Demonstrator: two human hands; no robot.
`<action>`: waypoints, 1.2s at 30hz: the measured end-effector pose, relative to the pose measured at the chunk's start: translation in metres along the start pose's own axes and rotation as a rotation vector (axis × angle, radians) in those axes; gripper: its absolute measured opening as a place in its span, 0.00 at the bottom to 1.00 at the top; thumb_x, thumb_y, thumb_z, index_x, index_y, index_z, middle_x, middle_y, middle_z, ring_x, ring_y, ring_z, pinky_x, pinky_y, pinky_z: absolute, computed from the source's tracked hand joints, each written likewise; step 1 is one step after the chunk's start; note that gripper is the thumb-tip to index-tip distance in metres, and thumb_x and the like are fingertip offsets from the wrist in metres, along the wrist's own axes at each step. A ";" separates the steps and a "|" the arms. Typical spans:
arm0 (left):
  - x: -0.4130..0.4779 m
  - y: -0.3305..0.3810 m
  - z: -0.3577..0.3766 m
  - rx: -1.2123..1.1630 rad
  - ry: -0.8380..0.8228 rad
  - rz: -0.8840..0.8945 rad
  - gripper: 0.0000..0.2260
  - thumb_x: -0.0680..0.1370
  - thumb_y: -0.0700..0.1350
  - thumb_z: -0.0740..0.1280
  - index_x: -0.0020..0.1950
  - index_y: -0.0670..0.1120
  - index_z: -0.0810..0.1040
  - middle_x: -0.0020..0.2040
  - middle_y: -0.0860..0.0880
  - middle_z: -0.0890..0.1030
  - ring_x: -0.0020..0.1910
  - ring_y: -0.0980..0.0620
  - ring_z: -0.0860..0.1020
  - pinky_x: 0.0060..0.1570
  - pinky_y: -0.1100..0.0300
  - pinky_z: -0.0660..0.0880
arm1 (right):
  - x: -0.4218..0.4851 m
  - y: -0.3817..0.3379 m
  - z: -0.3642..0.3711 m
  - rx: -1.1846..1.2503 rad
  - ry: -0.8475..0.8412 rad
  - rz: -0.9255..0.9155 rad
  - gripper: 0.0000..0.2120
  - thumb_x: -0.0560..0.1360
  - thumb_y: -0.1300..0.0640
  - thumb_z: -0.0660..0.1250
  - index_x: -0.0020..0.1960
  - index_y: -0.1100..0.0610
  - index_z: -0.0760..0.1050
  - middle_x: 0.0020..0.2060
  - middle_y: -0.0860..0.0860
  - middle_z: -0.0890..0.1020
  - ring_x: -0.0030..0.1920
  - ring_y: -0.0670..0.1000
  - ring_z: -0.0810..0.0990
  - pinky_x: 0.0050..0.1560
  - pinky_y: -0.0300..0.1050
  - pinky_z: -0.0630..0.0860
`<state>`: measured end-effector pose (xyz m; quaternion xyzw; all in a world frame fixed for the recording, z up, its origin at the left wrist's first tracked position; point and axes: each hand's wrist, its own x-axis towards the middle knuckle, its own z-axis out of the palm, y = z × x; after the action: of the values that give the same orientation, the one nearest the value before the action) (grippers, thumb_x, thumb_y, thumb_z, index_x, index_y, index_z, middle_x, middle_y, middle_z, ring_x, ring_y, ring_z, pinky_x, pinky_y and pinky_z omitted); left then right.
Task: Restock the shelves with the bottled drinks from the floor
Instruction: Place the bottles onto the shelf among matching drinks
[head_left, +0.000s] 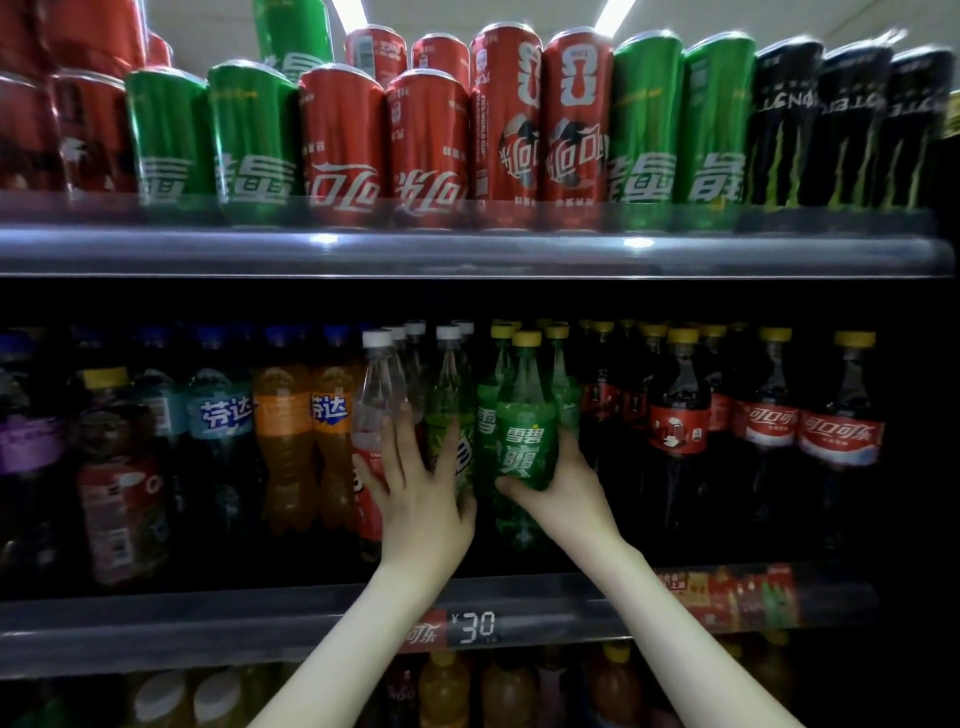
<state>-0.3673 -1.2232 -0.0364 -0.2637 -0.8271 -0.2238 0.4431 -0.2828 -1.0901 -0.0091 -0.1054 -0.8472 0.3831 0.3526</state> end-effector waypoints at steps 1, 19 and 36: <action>0.000 0.002 0.002 0.008 0.012 0.008 0.40 0.63 0.48 0.77 0.73 0.49 0.66 0.76 0.37 0.51 0.75 0.37 0.47 0.63 0.29 0.44 | -0.001 0.000 0.003 0.006 -0.013 -0.003 0.41 0.68 0.49 0.76 0.74 0.52 0.58 0.65 0.50 0.75 0.63 0.52 0.75 0.54 0.39 0.71; -0.052 -0.058 -0.032 -0.098 -0.064 -0.035 0.26 0.76 0.43 0.66 0.73 0.44 0.66 0.69 0.35 0.68 0.65 0.34 0.70 0.63 0.41 0.71 | -0.069 -0.012 0.064 -0.254 0.161 -0.434 0.29 0.76 0.59 0.68 0.73 0.62 0.63 0.68 0.58 0.71 0.69 0.55 0.66 0.69 0.48 0.64; -0.214 -0.123 -0.024 0.073 -0.323 0.081 0.43 0.72 0.45 0.71 0.79 0.51 0.47 0.78 0.40 0.42 0.77 0.40 0.41 0.70 0.35 0.48 | -0.183 0.109 0.175 -0.487 -0.133 -0.110 0.42 0.66 0.62 0.77 0.72 0.56 0.57 0.64 0.68 0.68 0.58 0.69 0.72 0.56 0.62 0.75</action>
<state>-0.3301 -1.3817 -0.2236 -0.3130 -0.8839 -0.1306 0.3221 -0.2779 -1.1979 -0.2626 -0.1152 -0.9403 0.1542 0.2806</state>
